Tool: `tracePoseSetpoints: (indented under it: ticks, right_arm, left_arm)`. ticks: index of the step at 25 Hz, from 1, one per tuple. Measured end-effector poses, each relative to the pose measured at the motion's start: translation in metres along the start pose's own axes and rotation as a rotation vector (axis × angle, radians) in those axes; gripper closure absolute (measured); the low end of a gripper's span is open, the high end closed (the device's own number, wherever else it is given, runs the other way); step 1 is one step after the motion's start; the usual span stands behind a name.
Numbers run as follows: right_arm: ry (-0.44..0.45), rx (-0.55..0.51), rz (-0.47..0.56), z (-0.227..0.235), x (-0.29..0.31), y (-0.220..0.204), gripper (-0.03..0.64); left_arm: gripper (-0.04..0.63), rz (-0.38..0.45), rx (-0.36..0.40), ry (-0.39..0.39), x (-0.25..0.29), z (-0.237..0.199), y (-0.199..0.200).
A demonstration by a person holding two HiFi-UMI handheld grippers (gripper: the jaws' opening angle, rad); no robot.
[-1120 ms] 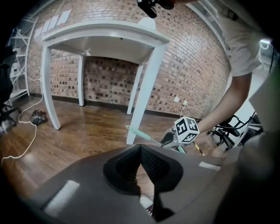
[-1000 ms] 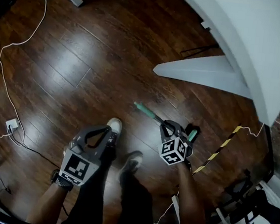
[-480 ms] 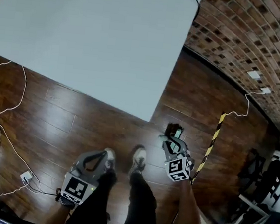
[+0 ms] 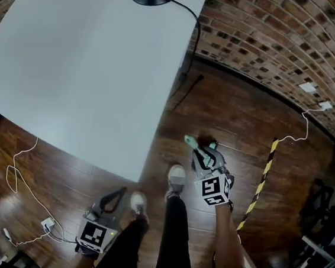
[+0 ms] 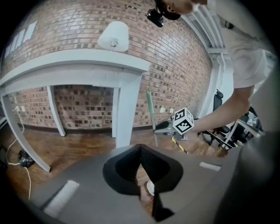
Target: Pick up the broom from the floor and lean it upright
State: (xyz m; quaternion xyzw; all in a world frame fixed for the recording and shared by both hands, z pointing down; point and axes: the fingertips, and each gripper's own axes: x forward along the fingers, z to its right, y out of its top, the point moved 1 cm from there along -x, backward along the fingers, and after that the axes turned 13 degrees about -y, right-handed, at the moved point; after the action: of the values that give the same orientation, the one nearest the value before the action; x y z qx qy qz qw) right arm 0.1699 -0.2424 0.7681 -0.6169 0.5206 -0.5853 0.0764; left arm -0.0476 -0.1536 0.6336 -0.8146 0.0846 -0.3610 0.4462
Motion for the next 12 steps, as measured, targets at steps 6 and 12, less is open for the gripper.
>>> tracePoseSetpoints:
  ticks: [6,12]
  right_arm:
    - [0.041,-0.053,0.069,0.017,0.048,0.048,0.520]
    - [0.051,-0.035,0.136,0.033,0.076,0.091,0.522]
  left_arm:
    - [0.594,-0.021,-0.045,0.114,0.001,-0.013,0.004]
    - [0.594,-0.055,-0.038,0.119,0.006,-0.009,-0.003]
